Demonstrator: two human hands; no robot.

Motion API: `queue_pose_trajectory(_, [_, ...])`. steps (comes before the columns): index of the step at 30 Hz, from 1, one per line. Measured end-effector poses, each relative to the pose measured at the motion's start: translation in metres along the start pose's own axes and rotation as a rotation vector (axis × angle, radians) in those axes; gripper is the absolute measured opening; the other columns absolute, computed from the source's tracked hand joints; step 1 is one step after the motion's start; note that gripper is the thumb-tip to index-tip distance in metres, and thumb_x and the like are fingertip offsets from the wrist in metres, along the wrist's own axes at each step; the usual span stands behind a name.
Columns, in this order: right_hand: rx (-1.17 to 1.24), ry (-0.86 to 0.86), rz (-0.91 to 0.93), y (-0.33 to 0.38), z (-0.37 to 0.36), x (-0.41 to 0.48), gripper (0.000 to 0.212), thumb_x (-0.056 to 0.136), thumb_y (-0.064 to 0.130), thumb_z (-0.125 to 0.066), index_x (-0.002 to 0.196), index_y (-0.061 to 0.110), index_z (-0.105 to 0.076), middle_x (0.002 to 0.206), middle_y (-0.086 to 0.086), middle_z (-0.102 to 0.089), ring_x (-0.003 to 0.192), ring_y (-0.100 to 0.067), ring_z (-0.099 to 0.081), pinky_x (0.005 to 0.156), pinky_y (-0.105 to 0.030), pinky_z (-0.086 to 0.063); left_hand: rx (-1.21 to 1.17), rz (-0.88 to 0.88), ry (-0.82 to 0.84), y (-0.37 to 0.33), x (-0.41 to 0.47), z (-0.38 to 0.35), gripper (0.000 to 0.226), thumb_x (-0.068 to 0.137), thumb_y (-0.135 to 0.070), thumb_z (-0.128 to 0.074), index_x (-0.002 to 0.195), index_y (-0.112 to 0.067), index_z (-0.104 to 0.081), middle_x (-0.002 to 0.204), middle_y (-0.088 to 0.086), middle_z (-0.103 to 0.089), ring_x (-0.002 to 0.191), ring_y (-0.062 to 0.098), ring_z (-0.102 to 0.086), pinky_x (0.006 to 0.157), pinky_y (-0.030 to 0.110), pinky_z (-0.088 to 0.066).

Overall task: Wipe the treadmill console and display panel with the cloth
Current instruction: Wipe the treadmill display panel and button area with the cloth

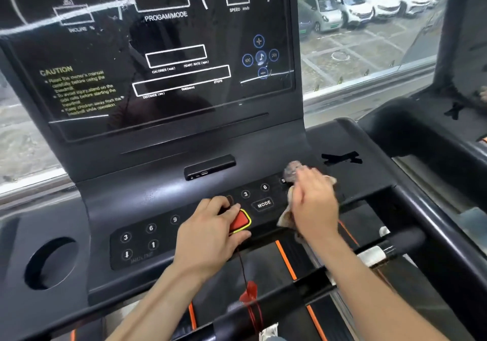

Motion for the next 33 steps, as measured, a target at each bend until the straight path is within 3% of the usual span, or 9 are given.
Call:
queue_pose_trajectory(6, [0.057, 0.190, 0.235, 0.118, -0.038, -0.058, 0.043, 0.090, 0.019, -0.038, 0.114, 0.004, -0.069, 0.116, -0.010, -0.069, 0.113, -0.028, -0.063, 0.101, -0.041, -0.048, -0.076, 0.005, 0.031, 0.017, -0.017, 0.004, 0.035, 0.077, -0.041, -0.073, 0.109, -0.024, -0.071, 0.106, -0.011, -0.060, 0.094, 0.015, -0.055, 0.067, 0.030, -0.053])
queue_pose_trajectory(11, [-0.007, 0.233, 0.458, 0.121, -0.032, -0.057, 0.043, 0.088, 0.023, -0.040, 0.110, 0.005, -0.071, 0.111, -0.008, -0.071, 0.108, -0.027, -0.066, 0.096, -0.038, -0.049, -0.135, -0.004, -0.024, 0.038, -0.042, 0.008, 0.029, 0.078, -0.035, -0.075, 0.105, -0.024, -0.072, 0.106, -0.011, -0.064, 0.094, 0.016, -0.057, 0.070, 0.032, -0.056])
queue_pose_trajectory(14, [-0.003, 0.137, 0.114, 0.039, -0.010, -0.005, 0.042, 0.088, 0.022, -0.038, 0.110, 0.002, -0.068, 0.107, -0.017, -0.069, 0.104, -0.039, -0.063, 0.094, -0.044, -0.044, -0.143, -0.019, -0.040, 0.039, -0.048, 0.008, 0.030, 0.079, -0.032, -0.076, 0.108, -0.026, -0.071, 0.112, -0.012, -0.065, 0.100, 0.015, -0.056, 0.065, 0.033, -0.058])
queue_pose_trajectory(16, [-0.018, 0.054, 0.001, 0.038, -0.006, -0.012, 0.039, 0.087, 0.014, -0.044, 0.114, -0.003, -0.066, 0.114, -0.020, -0.068, 0.108, -0.042, -0.061, 0.098, -0.044, -0.042, -0.147, -0.029, -0.058, 0.036, -0.052, 0.011, 0.029, 0.080, -0.027, -0.075, 0.109, -0.026, -0.071, 0.114, -0.011, -0.065, 0.102, 0.016, -0.056, 0.062, 0.032, -0.058])
queue_pose_trajectory(21, [0.132, 0.323, 0.444, 0.140, -0.042, -0.090, 0.042, 0.096, 0.020, -0.037, 0.127, 0.006, -0.062, 0.131, -0.008, -0.061, 0.126, -0.028, -0.053, 0.108, -0.045, -0.037, -0.161, -0.091, -0.049, 0.031, -0.055, 0.018, 0.028, 0.082, -0.024, -0.066, 0.110, -0.029, -0.068, 0.119, -0.010, -0.060, 0.104, 0.018, -0.053, 0.063, 0.032, -0.056])
queue_pose_trajectory(23, [0.053, 0.291, 0.382, 0.108, -0.038, -0.069, 0.042, 0.095, 0.020, -0.038, 0.126, 0.008, -0.063, 0.129, -0.007, -0.063, 0.126, -0.028, -0.054, 0.107, -0.044, -0.038, -0.106, -0.123, -0.054, 0.028, -0.053, 0.021, 0.032, 0.080, -0.023, -0.066, 0.110, -0.034, -0.069, 0.117, -0.009, -0.061, 0.103, 0.017, -0.055, 0.069, 0.026, -0.052])
queue_pose_trajectory(25, [0.026, 0.192, 0.149, 0.070, -0.025, -0.048, 0.041, 0.093, 0.017, -0.040, 0.123, 0.005, -0.065, 0.126, -0.011, -0.065, 0.125, -0.031, -0.054, 0.108, -0.045, -0.038, -0.135, -0.132, -0.024, 0.031, -0.055, 0.017, 0.036, 0.085, -0.021, -0.057, 0.116, -0.034, -0.067, 0.122, -0.006, -0.061, 0.111, 0.016, -0.054, 0.083, 0.025, -0.048])
queue_pose_trajectory(27, [0.040, 0.152, 0.089, 0.085, -0.027, -0.060, 0.040, 0.093, 0.016, -0.040, 0.122, 0.003, -0.065, 0.126, -0.013, -0.064, 0.124, -0.033, -0.054, 0.108, -0.047, -0.038, -0.250, -0.084, -0.025, 0.040, -0.060, 0.017, 0.037, 0.083, -0.017, -0.052, 0.113, -0.031, -0.070, 0.124, -0.006, -0.063, 0.116, 0.016, -0.054, 0.092, 0.028, -0.048])
queue_pose_trajectory(33, [0.108, 0.244, 0.502, 0.160, -0.037, -0.102, 0.041, 0.092, 0.016, -0.038, 0.121, 0.005, -0.064, 0.125, -0.010, -0.065, 0.120, -0.030, -0.057, 0.104, -0.043, -0.038, -0.296, 0.112, -0.118, 0.088, -0.077, 0.033, 0.020, 0.076, -0.009, -0.072, 0.093, -0.019, -0.074, 0.097, -0.005, -0.064, 0.094, 0.021, -0.056, 0.078, 0.030, -0.050])
Point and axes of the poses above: each hand's wrist, its own x-axis towards the middle knuckle, its own z-axis out of the back of the hand, y = z × x, the point moved 10 cm from there along x, towards the middle knuckle
